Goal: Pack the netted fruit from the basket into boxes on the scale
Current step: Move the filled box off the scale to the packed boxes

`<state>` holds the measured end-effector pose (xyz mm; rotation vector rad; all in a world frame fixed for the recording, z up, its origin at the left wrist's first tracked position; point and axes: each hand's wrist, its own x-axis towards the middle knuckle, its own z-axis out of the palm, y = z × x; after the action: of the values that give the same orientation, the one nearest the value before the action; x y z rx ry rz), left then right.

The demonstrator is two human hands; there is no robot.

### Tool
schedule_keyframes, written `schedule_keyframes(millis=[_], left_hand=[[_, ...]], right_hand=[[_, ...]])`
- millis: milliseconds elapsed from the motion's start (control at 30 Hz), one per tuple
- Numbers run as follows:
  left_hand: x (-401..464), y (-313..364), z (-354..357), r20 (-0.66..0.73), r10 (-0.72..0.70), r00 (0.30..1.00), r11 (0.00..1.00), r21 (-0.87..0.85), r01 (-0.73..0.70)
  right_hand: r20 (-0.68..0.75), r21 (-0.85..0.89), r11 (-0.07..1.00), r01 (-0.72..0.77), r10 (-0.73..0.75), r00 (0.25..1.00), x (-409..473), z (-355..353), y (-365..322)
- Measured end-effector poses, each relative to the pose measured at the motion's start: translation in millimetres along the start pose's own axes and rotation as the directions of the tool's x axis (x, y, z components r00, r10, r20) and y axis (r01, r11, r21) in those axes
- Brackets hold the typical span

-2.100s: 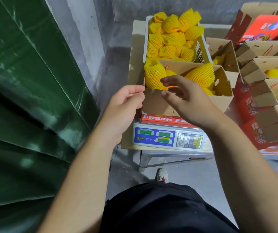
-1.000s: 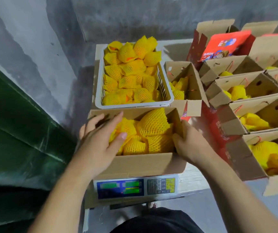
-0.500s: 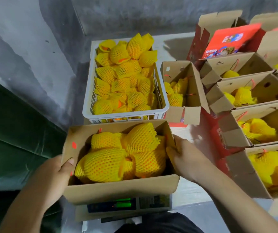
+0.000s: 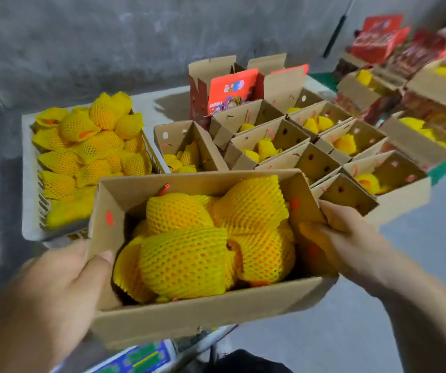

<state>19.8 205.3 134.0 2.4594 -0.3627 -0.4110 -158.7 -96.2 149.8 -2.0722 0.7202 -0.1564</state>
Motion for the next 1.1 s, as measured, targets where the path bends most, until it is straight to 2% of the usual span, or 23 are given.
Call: schedule_keyframes(millis=[200, 300, 500, 633, 733, 867, 1100], left_hand=[[-1, 91, 35, 0.076, 0.296, 0.952, 0.954, 0.026, -0.299], [1, 139, 60, 0.131, 0.378, 0.916, 0.919, 0.066, -0.389], [16, 231, 139, 0.108, 0.453, 0.885, 0.883, 0.077, -0.462], [13, 301, 202, 0.193, 0.446, 0.874, 0.883, 0.061, -0.464], [6, 351, 251, 0.219, 0.426, 0.878, 0.895, 0.042, -0.444], [7, 412, 312, 0.288, 0.414, 0.864, 0.903, -0.010, -0.429], [39, 509, 367, 0.349, 0.414, 0.841, 0.903, -0.041, -0.428]], right_hand=[[-0.241, 0.086, 0.985, -0.152, 0.169, 0.956, -46, -83, 40], [-0.307, 0.143, 0.967, -0.210, 0.245, 0.920, -51, -121, 73], [-0.354, 0.179, 0.964, -0.198, 0.251, 0.901, -40, -207, 138], [-0.370, 0.173, 0.965, -0.196, 0.249, 0.895, -27, -284, 190], [-0.353, 0.242, 0.956, -0.165, 0.245, 0.903, -25, -341, 226], [-0.389, 0.264, 0.944, -0.198, 0.292, 0.874, -20, -408, 275], [-0.409, 0.301, 0.929, -0.213, 0.328, 0.852, 18, -492, 324]])
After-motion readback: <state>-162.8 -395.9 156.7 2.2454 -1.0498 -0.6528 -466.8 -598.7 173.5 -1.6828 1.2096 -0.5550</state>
